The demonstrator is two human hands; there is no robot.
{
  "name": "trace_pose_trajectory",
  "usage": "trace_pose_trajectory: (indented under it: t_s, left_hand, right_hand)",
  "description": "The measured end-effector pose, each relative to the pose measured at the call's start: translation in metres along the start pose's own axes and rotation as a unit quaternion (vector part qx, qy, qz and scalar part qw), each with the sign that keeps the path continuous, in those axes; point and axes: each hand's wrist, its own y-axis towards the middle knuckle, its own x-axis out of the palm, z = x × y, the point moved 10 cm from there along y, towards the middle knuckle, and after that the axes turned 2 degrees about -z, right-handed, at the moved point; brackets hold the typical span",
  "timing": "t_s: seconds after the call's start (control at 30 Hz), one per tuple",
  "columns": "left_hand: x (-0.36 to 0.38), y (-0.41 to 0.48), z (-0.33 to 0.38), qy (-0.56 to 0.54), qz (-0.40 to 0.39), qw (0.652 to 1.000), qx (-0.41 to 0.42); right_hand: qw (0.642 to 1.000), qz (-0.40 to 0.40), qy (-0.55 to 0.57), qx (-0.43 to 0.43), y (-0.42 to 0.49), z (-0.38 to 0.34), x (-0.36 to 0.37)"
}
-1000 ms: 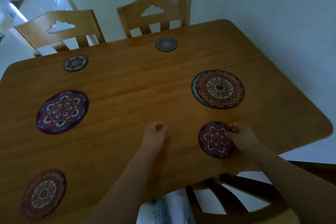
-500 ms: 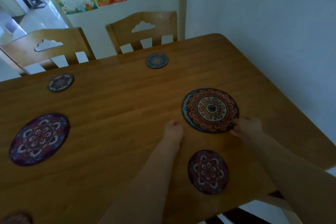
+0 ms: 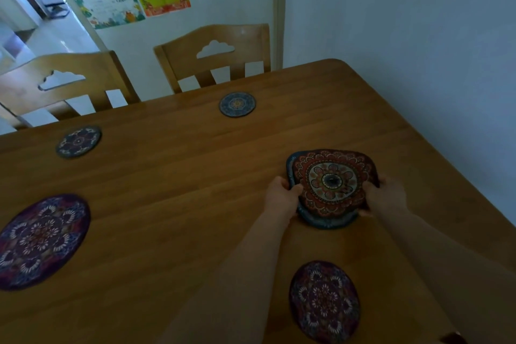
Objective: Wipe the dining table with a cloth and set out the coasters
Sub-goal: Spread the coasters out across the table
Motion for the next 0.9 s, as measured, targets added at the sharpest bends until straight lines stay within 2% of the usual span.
trace_pose_trajectory:
  t_s: [0.07, 0.17, 0.27, 0.37, 0.5, 0.67, 0.8, 0.9]
  left_hand:
    - [-0.005, -0.001, -0.001, -0.044, -0.003, 0.999, -0.003]
    - [-0.040, 0.003, 0.000, -0.031, 0.052, 0.997, 0.039]
    - [-0.089, 0.003, -0.006, -0.051, 0.105, 0.992, 0.054]
    - [-0.149, 0.001, -0.023, -0.125, 0.167, 0.978, 0.027]
    - [-0.217, -0.008, -0.045, -0.203, 0.232, 0.951, 0.007]
    - [-0.278, -0.019, -0.074, -0.288, 0.298, 0.910, -0.018]
    - [-0.298, -0.019, -0.096, -0.337, 0.300, 0.891, -0.041]
    - [-0.301, -0.016, -0.103, -0.346, 0.292, 0.890, -0.062]
  right_hand:
    - [0.998, 0.027, 0.052, -0.007, -0.002, -0.007, -0.008]
    - [0.991, 0.021, 0.135, 0.008, -0.012, -0.015, -0.003]
    - [0.979, -0.015, 0.201, 0.040, -0.021, -0.017, 0.026]
    - [0.965, -0.075, 0.242, 0.070, -0.030, -0.019, 0.073]
    - [0.953, -0.122, 0.265, 0.084, -0.042, -0.031, 0.129]
    - [0.945, -0.136, 0.283, 0.096, -0.054, -0.044, 0.172]
    - [0.949, -0.113, 0.258, 0.144, -0.061, -0.030, 0.191]
    - [0.953, -0.099, 0.241, 0.155, -0.065, -0.024, 0.193]
